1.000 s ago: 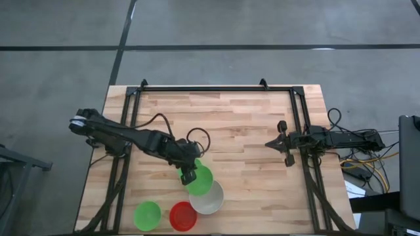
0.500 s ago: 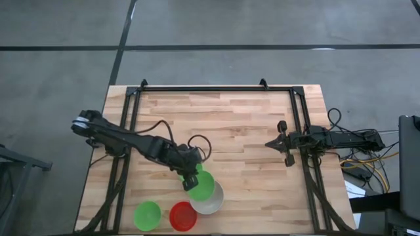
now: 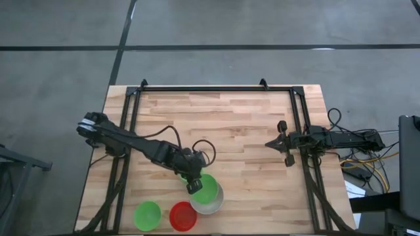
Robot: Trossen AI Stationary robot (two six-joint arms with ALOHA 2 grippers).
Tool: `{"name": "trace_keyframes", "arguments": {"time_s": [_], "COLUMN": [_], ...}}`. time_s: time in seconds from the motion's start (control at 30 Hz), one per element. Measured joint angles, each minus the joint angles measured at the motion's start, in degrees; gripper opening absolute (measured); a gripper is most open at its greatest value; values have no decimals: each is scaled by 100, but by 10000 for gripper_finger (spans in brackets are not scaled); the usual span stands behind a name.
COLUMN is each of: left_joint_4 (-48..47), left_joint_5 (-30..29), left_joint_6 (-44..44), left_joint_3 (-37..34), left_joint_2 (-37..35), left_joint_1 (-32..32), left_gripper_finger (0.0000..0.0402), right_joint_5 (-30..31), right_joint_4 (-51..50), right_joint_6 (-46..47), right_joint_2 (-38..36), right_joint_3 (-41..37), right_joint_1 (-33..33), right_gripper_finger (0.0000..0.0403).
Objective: Nest bowls inside each other
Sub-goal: Stack the top left green bowl on top of the white bowl
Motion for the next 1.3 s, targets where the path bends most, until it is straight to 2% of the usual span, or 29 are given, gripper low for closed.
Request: {"name": "trace_keyframes", "arguments": {"time_s": [1.3], "left_joint_4": [296], "left_joint_5": [108], "left_joint_6": [-586], "left_joint_3": [0], "left_joint_2": [1092], "left_joint_1": [-192], "left_gripper_finger": [5], "right_joint_5": [0], "right_joint_4": [0], "right_joint_6": [0], "right_joint_2": [1], "right_joint_3": [1], "right_joint_1": [2], "right_gripper_finger": [9]}}
